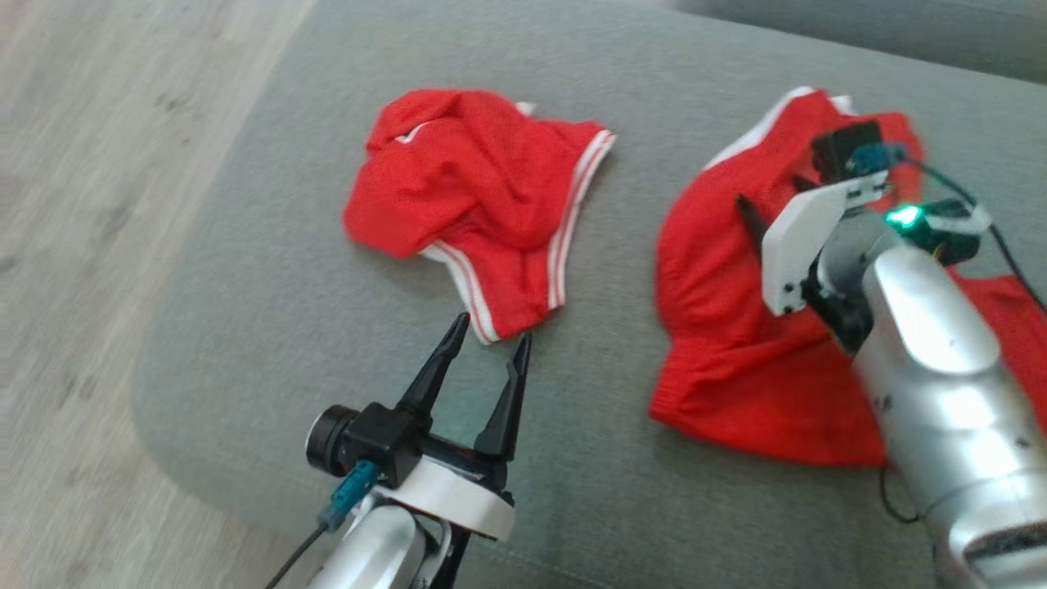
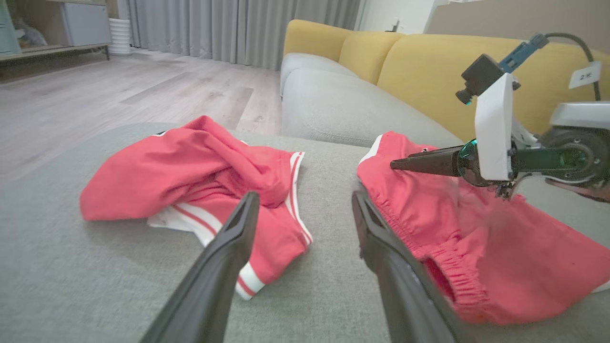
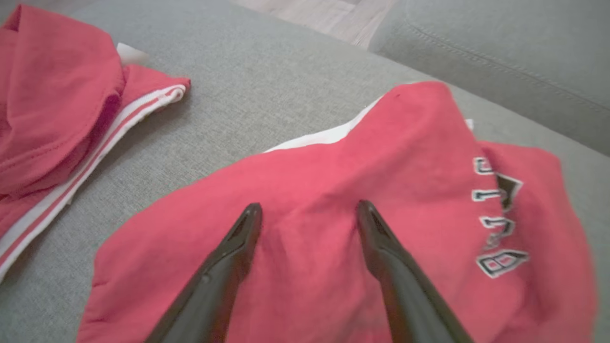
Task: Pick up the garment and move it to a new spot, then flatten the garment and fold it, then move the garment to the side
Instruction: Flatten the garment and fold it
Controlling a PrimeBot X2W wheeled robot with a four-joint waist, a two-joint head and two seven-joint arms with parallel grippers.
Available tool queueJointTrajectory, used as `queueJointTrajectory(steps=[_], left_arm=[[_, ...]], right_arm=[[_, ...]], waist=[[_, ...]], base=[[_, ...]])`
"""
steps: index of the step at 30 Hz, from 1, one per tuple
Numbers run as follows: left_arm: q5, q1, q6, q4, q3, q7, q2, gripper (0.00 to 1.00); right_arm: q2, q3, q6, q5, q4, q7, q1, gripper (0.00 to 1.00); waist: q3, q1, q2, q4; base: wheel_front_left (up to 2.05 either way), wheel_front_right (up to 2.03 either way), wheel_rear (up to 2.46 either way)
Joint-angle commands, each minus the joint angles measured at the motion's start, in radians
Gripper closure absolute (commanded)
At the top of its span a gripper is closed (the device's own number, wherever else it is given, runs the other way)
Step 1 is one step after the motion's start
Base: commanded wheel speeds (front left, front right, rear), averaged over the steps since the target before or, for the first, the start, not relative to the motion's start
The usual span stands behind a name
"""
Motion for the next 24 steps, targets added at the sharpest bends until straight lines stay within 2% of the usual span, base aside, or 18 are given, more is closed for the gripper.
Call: queueJointTrajectory(steps=[1, 3, 4, 5, 8, 13, 19, 24], left_arm=[[0.009, -0.033, -0.005, -0.026, 0.032, -0.01, -0.002, 0.0], [0.009, -0.035, -0.009, -0.023, 0.032, -0.01, -0.004, 0.0], [0.009, -0.035, -0.009, -0.023, 0.032, -0.01, -0.005, 0.0], [0.009, -0.035, -0.01, -0.023, 0.033, -0.01, -0.006, 0.0], [0.01, -0.033, -0.011, -0.024, 0.037, -0.01, -0.007, 0.0], [0.009, -0.03, -0.011, -0.029, 0.041, -0.01, -0.008, 0.0], [0.005, -0.036, -0.008, -0.033, 0.032, -0.01, -0.008, 0.0], [0.007, -0.044, -0.011, -0.036, 0.027, -0.01, -0.008, 0.0]], right_arm=[[0.002, 0.011, 0.007, -0.004, -0.009, 0.008, -0.036, 0.0], [-0.009, 0.006, 0.007, -0.018, 0.054, 0.032, -0.068, 0.0], [-0.014, 0.006, 0.007, -0.025, 0.084, 0.044, -0.082, 0.33], [-0.019, 0.007, 0.007, -0.034, 0.109, 0.05, -0.094, 1.0], [-0.029, 0.001, 0.007, -0.056, 0.156, 0.025, -0.133, 1.0], [-0.045, -0.063, 0.007, -0.078, 0.203, -0.077, -0.192, 1.0], [-0.077, -0.188, 0.007, -0.123, 0.259, -0.167, -0.257, 1.0], [-0.117, -0.306, 0.007, -0.207, 0.291, -0.207, -0.291, 1.0]], waist=[[0.021, -0.0001, 0.0, 0.035], [0.026, -0.0001, 0.0, 0.055], [0.028, -0.0001, 0.0, 0.062], [0.029, -0.0001, 0.0, 0.068], [0.033, -0.0001, 0.0, 0.076], [0.037, -0.0001, 0.0, 0.074], [0.036, -0.0001, 0.0, 0.059], [0.042, -0.0001, 0.0, 0.048]], base=[[0.0, 0.0, 0.0], [0.0, 0.0, 0.0], [0.0, 0.0, 0.0], [0.0, 0.0, 0.0], [0.0, 0.0, 0.0], [0.0, 0.0, 0.0], [0.0, 0.0, 0.0], [0.0, 0.0, 0.0]])
